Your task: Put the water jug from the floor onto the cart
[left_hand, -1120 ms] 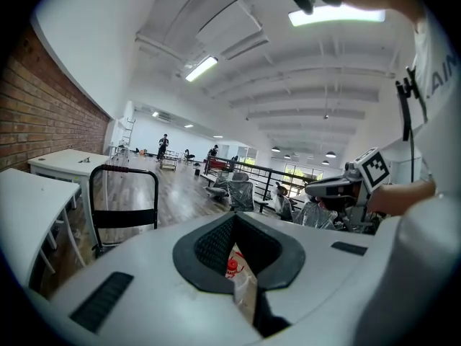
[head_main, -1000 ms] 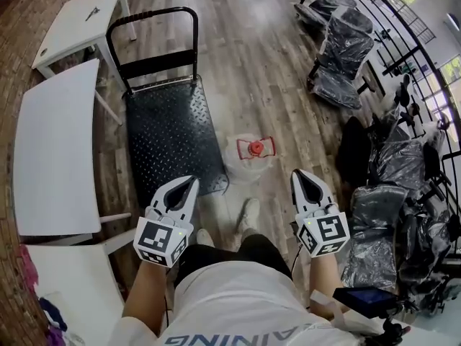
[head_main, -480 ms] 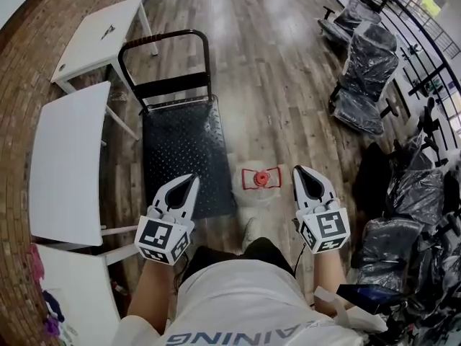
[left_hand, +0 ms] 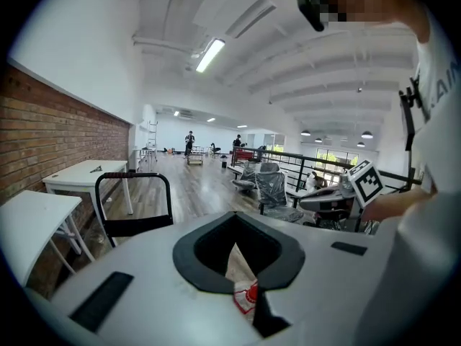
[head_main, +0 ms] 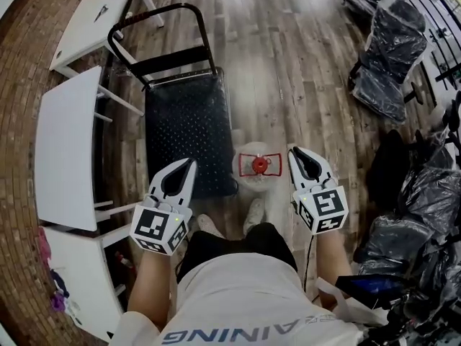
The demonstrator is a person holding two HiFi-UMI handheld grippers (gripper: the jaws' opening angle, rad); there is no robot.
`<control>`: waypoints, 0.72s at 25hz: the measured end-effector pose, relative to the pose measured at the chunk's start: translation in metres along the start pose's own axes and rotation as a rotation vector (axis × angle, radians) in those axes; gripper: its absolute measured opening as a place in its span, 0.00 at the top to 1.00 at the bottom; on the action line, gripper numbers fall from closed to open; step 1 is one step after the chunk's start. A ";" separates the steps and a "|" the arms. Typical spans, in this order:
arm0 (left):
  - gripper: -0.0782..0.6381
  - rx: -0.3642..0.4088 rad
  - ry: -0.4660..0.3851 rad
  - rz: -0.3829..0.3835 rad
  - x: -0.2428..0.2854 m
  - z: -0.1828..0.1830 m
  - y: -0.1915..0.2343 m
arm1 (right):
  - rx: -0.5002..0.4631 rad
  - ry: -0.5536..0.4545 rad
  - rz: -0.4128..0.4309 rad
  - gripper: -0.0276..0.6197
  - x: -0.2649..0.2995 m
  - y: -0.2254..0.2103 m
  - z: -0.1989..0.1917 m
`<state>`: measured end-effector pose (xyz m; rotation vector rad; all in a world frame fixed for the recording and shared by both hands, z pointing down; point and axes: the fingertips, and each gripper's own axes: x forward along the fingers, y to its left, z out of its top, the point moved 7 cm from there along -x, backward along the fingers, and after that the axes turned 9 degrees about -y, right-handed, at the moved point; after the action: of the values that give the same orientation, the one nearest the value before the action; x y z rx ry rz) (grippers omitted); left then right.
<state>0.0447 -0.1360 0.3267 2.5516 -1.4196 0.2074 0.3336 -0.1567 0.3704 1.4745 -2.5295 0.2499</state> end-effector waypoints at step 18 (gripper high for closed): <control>0.89 -0.072 0.190 0.045 0.002 -0.105 0.047 | 0.006 0.415 0.087 0.50 0.133 0.004 -0.214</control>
<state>0.0037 -0.1347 0.4343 2.3728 -1.3879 0.3874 0.2854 -0.2130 0.6114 1.1691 -2.2575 0.5189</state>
